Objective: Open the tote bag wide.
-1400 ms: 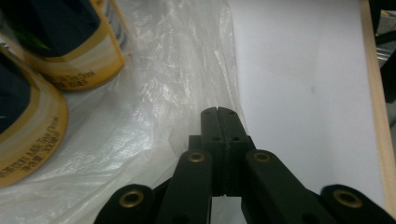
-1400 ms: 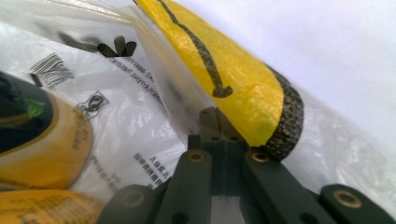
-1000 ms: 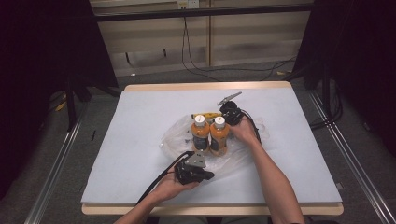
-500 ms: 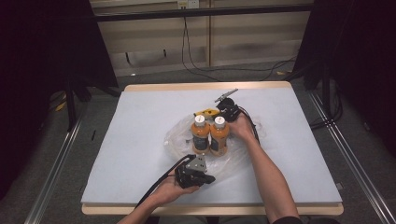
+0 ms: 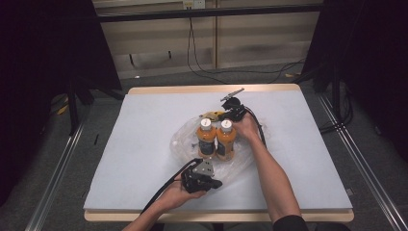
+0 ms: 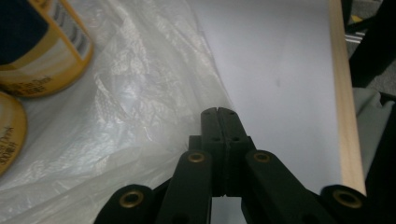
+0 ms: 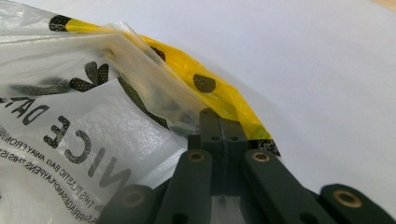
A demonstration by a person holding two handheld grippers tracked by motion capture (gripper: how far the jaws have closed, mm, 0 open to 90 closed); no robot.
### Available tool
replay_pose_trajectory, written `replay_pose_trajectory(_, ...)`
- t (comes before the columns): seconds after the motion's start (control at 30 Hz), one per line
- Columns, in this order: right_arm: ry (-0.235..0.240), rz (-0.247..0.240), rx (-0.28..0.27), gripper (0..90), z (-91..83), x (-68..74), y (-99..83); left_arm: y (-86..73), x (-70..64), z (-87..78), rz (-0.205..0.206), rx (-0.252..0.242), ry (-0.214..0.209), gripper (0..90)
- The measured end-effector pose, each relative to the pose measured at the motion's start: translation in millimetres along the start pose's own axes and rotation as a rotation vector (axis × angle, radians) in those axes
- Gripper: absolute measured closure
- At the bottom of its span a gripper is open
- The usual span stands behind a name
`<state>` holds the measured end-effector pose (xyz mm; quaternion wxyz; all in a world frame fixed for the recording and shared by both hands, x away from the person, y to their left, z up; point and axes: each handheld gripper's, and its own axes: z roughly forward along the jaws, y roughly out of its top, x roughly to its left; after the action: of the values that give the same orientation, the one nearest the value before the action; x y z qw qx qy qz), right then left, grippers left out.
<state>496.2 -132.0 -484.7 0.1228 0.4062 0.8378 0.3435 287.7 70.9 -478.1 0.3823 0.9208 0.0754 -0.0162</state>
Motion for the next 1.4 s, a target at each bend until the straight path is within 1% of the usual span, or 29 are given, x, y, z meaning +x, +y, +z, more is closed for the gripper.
replay_pose_trajectory(0.03, -0.004, -0.001, -0.001, 90.0, 0.5, -0.3, 0.6, 0.0, 1.5, 0.9, 0.000, -0.009, -0.004, 90.0)
replay_pose_trajectory(0.07, -0.012, 0.006, 0.007, 90.0, 0.7, -0.3, 1.8, 0.1, 1.5, 1.0, -0.006, -0.005, 0.006, 90.0)
replay_pose_trajectory(0.1, -0.027, -0.005, 0.005, 90.0, 1.7, -0.3, 2.7, 0.1, 1.9, 1.7, -0.017, -0.015, 0.006, 90.0)
replay_pose_trajectory(0.13, -0.043, -0.001, 0.010, 90.0, 2.4, 0.7, 4.0, 1.2, 2.9, 1.2, -0.015, 0.000, 0.008, 90.0)
replay_pose_trajectory(0.17, -0.058, 0.001, 0.013, 90.0, 3.4, 1.2, 5.2, 0.7, 3.7, 3.5, -0.027, -0.028, 0.006, 90.0)
replay_pose_trajectory(0.23, -0.064, -0.001, 0.004, 90.0, 6.0, 0.2, 7.3, 2.7, 5.3, 4.9, -0.025, -0.024, 0.015, 90.0)
replay_pose_trajectory(0.27, -0.063, 0.014, 0.009, 90.0, 6.1, -0.4, 7.8, 4.0, 5.7, 5.0, -0.029, -0.011, 0.021, 90.0)
replay_pose_trajectory(0.33, -0.067, 0.015, 0.009, 90.0, 6.8, -0.8, 8.5, 4.4, 6.5, 6.9, -0.032, -0.027, 0.016, 90.0)
replay_pose_trajectory(0.37, -0.068, 0.005, 0.005, 90.0, 6.9, -1.0, 8.6, 4.4, 6.4, 6.6, -0.034, -0.024, 0.018, 90.0)
replay_pose_trajectory(0.4, -0.075, 0.012, 0.011, 90.0, 6.3, 0.4, 8.2, 4.5, 6.4, 6.0, -0.041, -0.019, 0.019, 90.0)
replay_pose_trajectory(0.43, -0.069, 0.012, 0.009, 90.0, 6.0, 0.7, 7.9, 3.7, 7.2, 6.7, -0.044, -0.034, 0.008, 90.0)
replay_pose_trajectory(0.47, -0.069, 0.014, 0.009, 90.0, 5.5, 0.6, 7.5, 4.1, 8.0, 5.4, -0.049, -0.019, 0.006, 90.0)
replay_pose_trajectory(0.57, -0.047, 0.030, 0.004, 90.0, 3.2, 0.1, 5.2, 2.9, 10.5, 5.4, -0.071, -0.047, -0.003, 90.0)
replay_pose_trajectory(0.67, -0.031, 0.015, 0.013, 90.0, -0.2, 1.9, 3.3, 5.2, 11.1, -0.1, -0.075, -0.064, -0.015, 90.0)
replay_pose_trajectory(0.7, -0.025, 0.016, 0.002, 90.0, -1.1, 2.2, 2.7, 5.5, 11.4, -0.5, -0.078, -0.088, -0.016, 89.3)
replay_pose_trajectory(0.73, -0.021, 0.024, 0.004, 90.0, -3.3, 3.2, 2.3, 5.6, 12.5, -2.6, -0.069, -0.079, -0.015, 88.8)
replay_pose_trajectory(0.77, -0.015, 0.017, -0.009, 90.0, -5.0, 3.3, 1.8, 5.6, 12.9, -4.2, -0.075, -0.078, -0.007, 88.1)
replay_pose_trajectory(0.8, -0.006, 0.020, -0.023, 90.0, -7.1, 3.4, 1.3, 5.0, 12.9, -4.4, -0.093, -0.100, -0.014, 87.5)
replay_pose_trajectory(0.83, -0.004, 0.024, -0.027, 90.0, -9.6, 4.4, 1.0, 4.6, 13.0, -5.5, -0.097, -0.107, -0.011, 87.2)
replay_pose_trajectory(0.87, -0.006, 0.017, -0.027, 90.0, -12.3, 5.3, 1.0, 4.8, 13.3, -7.4, -0.103, -0.107, -0.005, 85.7)
replay_pose_trajectory(0.9, 0.002, 0.014, -0.028, 90.0, -14.6, 6.3, 1.5, 4.4, 14.7, -9.1, -0.116, -0.114, -0.016, 83.7)
replay_pose_trajectory(0.93, 0.009, -0.005, -0.028, 90.0, -17.5, 6.7, 2.4, 4.4, 16.1, -11.0, -0.124, -0.125, -0.018, 82.6)
replay_pose_trajectory(0.97, 0.007, -0.001, -0.033, 90.0, -21.4, 7.9, 3.5, 4.7, 16.4, -12.7, -0.130, -0.140, -0.010, 80.5)
replay_pose_trajectory(1.0, 0.011, -0.002, -0.048, 90.0, -25.3, 8.0, 4.3, 5.0, 17.2, -15.6, -0.130, -0.138, -0.007, 80.2)
replay_pose_trajectory(1.07, 0.012, -0.007, -0.068, 90.0, -32.9, 8.8, 5.2, 5.0, 18.2, -20.9, -0.132, -0.162, 0.005, 78.5)
replay_pose_trajectory(1.13, 0.022, 0.003, -0.097, 90.0, -40.3, 10.2, 3.7, 4.5, 19.6, -27.1, -0.129, -0.175, 0.017, 76.2)
replay_pose_trajectory(1.23, 0.033, 0.000, -0.123, 90.0, -51.5, 12.9, -1.4, 3.6, 20.3, -35.6, -0.126, -0.189, 0.019, 74.8)
replay_pose_trajectory(1.33, 0.031, -0.005, -0.146, 90.0, -62.3, 14.2, -6.3, 1.3, 23.6, -41.7, -0.140, -0.210, 0.036, 70.5)
replay_pose_trajectory(1.4, 0.035, 0.007, -0.168, 89.2, -69.9, 14.3, -9.8, -0.3, 26.5, -45.6, -0.152, -0.224, 0.050, 66.6)
